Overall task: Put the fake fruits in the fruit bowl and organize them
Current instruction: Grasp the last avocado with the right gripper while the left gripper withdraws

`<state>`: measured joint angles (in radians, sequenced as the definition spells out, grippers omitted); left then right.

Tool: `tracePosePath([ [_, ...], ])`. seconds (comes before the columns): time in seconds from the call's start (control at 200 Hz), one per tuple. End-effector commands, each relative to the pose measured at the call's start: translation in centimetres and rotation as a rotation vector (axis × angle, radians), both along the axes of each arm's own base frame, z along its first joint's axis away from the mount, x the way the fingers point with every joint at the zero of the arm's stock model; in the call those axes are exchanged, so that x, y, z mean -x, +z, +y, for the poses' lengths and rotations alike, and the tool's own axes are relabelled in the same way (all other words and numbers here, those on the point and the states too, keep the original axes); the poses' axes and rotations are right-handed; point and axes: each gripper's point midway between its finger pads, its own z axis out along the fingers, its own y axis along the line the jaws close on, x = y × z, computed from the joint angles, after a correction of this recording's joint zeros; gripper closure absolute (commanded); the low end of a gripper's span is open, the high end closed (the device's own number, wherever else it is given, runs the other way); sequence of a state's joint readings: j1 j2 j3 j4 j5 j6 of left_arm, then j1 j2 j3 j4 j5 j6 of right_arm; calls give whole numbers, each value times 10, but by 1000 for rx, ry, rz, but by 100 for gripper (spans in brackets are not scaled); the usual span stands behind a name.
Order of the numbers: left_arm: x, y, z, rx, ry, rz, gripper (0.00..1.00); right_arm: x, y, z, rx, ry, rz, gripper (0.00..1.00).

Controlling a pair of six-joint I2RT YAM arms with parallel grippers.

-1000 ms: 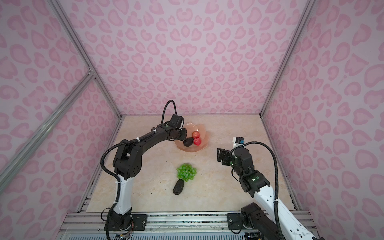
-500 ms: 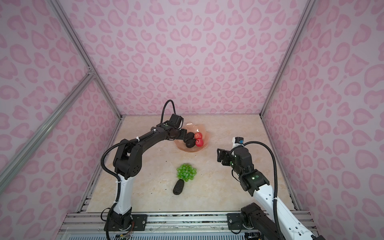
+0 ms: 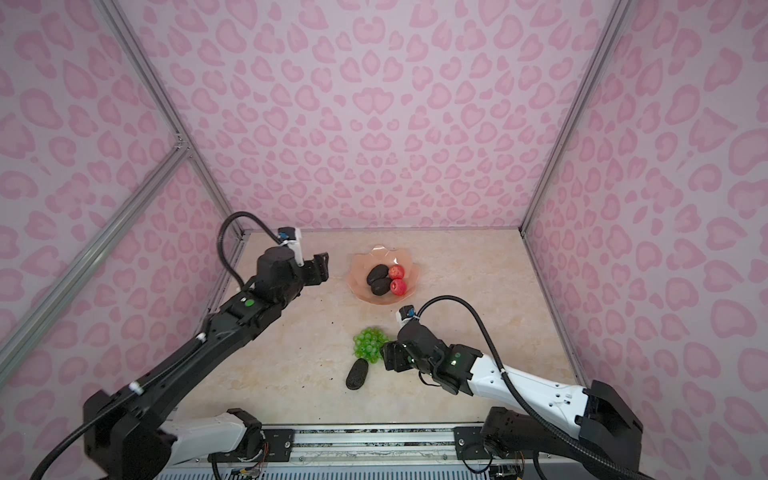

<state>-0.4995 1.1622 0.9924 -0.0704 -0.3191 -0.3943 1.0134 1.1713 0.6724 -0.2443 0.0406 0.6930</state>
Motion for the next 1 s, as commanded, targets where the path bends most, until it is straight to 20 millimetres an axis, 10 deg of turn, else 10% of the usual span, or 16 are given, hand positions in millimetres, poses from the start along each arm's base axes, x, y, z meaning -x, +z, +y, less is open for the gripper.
tracePosePath([
  [0.0, 24, -24, 32, 26, 117, 24, 18, 10, -9, 30, -13, 31, 64, 18],
  [0.405, 106, -54, 95, 140, 254, -3, 10, 36, -61, 74, 116, 153, 230, 27],
  [0.765, 122, -49, 107, 153, 275, -16, 8, 46, -86, 99, 149, 228, 275, 49],
  [0.995, 123, -54, 105, 170, 273, -8, 8, 45, -60, 94, 178, 243, 182, 73],
])
